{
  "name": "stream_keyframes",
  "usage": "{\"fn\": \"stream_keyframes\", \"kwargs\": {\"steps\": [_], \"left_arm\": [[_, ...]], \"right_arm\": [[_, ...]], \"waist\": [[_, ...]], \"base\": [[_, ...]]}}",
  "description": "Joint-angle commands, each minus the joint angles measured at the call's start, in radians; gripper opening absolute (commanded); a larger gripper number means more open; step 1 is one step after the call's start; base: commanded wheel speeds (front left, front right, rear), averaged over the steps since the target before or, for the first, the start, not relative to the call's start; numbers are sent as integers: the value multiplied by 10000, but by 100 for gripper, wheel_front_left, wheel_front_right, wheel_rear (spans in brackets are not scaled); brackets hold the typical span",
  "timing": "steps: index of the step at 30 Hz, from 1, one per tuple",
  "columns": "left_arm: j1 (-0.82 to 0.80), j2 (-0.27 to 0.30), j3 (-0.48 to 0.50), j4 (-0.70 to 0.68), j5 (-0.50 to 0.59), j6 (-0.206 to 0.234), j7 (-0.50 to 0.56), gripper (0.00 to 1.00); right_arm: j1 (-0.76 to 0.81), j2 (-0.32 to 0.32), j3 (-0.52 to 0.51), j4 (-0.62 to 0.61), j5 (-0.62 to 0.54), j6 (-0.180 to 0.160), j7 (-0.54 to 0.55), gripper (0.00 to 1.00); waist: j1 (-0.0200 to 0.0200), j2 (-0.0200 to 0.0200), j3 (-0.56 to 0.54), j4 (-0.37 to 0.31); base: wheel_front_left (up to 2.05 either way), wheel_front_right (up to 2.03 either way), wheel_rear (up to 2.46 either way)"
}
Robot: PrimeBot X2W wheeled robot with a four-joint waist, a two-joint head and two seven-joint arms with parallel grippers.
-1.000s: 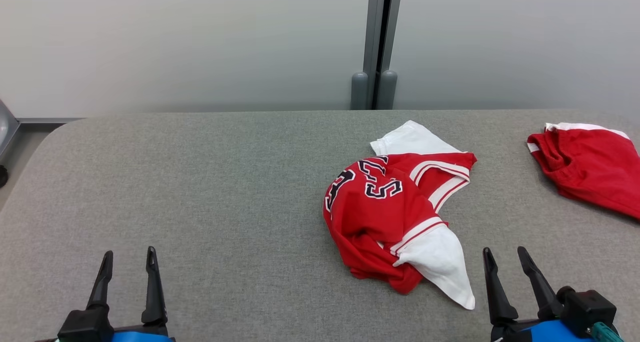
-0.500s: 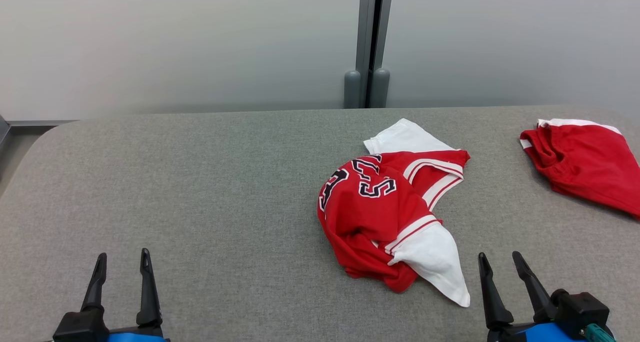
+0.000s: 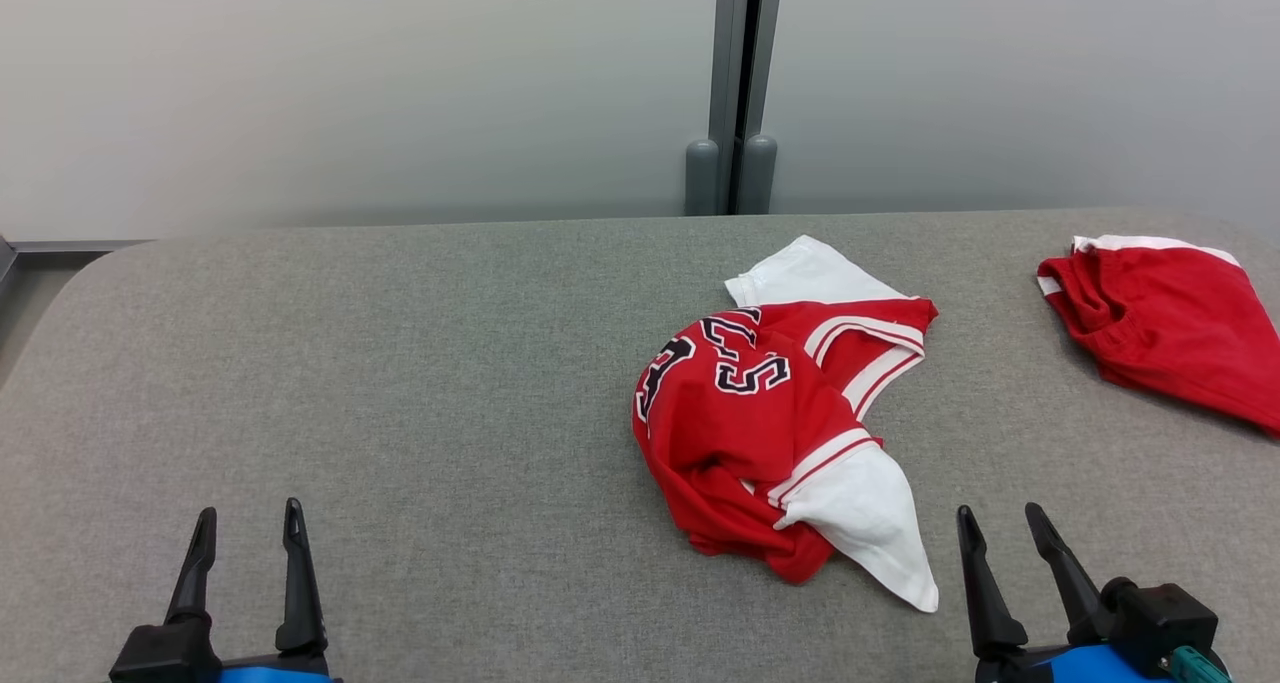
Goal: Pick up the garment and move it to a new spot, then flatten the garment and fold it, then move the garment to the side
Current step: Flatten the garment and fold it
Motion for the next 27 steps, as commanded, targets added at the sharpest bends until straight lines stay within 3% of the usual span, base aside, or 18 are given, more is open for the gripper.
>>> {"fn": "stream_keyframes", "kwargs": {"steps": [1,9,14,27], "left_arm": [[-40,-20,43,23,53,-44,-44,100],[-233,-130,93,27,146,-154,-44,100],[-487,-184,64,9,183,-222,-44,100],[-1736,-353,-389,-77,155,-362,-44,100]], "right_arm": [[-83,-24,-32,42,-78,2,-35,100],[-965,-160,74,132,-357,2,-35,100],[-2700,-593,190,901,-692,2,-35,100],[-7136,-1791,-97,5268,-1284,2,706,100]], "waist": [[-1,-1,-5,21],[-1,-1,171,122],[-1,-1,511,270],[-1,-1,2174,1185]], "base": [[0,0,0],[0,0,0],[0,0,0],[0,0,0]]}}
